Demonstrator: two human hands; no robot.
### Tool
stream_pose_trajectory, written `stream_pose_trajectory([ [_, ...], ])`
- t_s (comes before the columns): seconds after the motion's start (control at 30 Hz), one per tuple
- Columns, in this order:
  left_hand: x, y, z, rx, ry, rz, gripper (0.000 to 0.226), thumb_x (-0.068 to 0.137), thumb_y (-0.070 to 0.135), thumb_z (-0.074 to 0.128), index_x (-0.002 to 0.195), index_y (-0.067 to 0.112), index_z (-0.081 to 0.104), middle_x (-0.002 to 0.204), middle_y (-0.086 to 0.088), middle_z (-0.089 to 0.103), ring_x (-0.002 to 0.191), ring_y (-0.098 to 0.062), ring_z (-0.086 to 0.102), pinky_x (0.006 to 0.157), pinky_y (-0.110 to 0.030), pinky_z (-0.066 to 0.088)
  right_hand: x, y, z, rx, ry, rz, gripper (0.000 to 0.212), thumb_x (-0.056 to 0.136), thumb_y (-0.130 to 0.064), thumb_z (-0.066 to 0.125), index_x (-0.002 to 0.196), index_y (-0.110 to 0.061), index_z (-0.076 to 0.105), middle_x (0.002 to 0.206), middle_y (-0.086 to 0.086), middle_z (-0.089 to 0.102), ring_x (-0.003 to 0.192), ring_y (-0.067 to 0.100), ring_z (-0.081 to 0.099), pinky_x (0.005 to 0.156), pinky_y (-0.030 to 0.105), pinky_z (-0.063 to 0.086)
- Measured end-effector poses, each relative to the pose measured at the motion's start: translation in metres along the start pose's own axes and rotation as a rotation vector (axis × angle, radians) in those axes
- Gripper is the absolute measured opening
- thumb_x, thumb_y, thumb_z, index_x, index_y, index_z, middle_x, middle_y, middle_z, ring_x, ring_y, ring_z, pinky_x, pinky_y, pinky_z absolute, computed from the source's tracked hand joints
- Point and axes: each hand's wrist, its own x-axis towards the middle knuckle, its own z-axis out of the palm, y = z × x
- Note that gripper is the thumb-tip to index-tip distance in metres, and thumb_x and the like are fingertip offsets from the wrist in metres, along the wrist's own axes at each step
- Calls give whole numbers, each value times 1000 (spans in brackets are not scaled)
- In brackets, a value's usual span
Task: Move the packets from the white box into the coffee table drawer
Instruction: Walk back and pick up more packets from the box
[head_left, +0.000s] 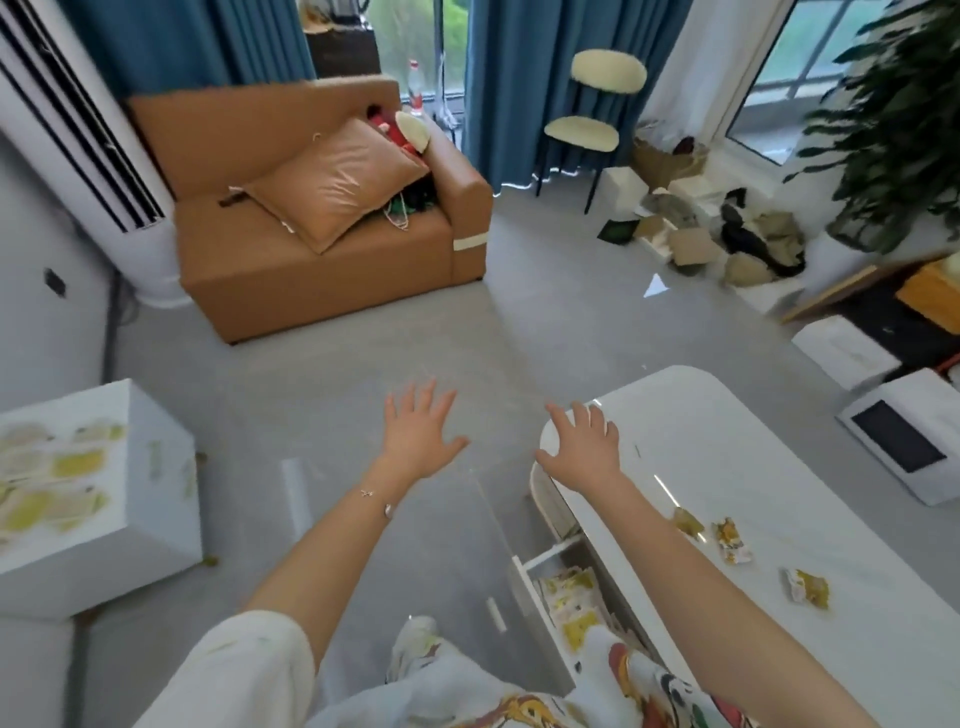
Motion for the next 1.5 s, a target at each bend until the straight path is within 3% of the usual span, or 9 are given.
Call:
stream_pose_trajectory([
  [0.27, 26, -123, -18, -63, 15, -212, 77, 91, 61, 42, 153, 29, 9, 162, -4, 0, 147, -33, -2, 117, -53, 0, 79, -115, -11, -33, -9, -143, 76, 87, -54, 54, 150, -30, 19, 154, 11, 24, 143, 32, 18, 113, 48, 22],
  [0.6, 59, -235, -29, -119, 16, -359, 78, 92, 59, 43, 153, 30, 4, 162, -4, -3, 148, -32, -4, 118, -51, -3, 175, -236, -5, -29, -71, -270, 78, 88, -56, 52, 152, -32, 16, 159, 9, 17, 146, 32, 12, 115, 46, 18],
  [0.9, 124, -312, -23, -197, 30, -603, 78, 92, 60, 41, 153, 31, 1, 162, -4, -3, 147, -32, -3, 117, -51, -2, 304, -316, -9, -78, -140, -447, 76, 90, -57, 49, 152, -33, 12, 160, 8, 10, 148, 34, 4, 116, 47, 16],
  [1.2, 205, -355, -33, -364, 38, -918, 76, 93, 58, 40, 153, 28, 5, 161, -5, -1, 148, -29, -1, 118, -52, -1, 430, -390, -39, -320, -172, -763, 78, 91, -59, 45, 153, -34, 4, 159, 6, 11, 146, 32, 10, 115, 49, 18],
  [1.5, 181, -389, -35, -382, 120, -1306, 76, 92, 59, 40, 153, 30, 5, 161, -1, 2, 147, -29, 3, 117, -51, 5, 481, -536, -47, -339, -180, -1118, 78, 87, -52, 54, 152, -30, 16, 155, 9, 21, 144, 30, 16, 112, 46, 24],
])
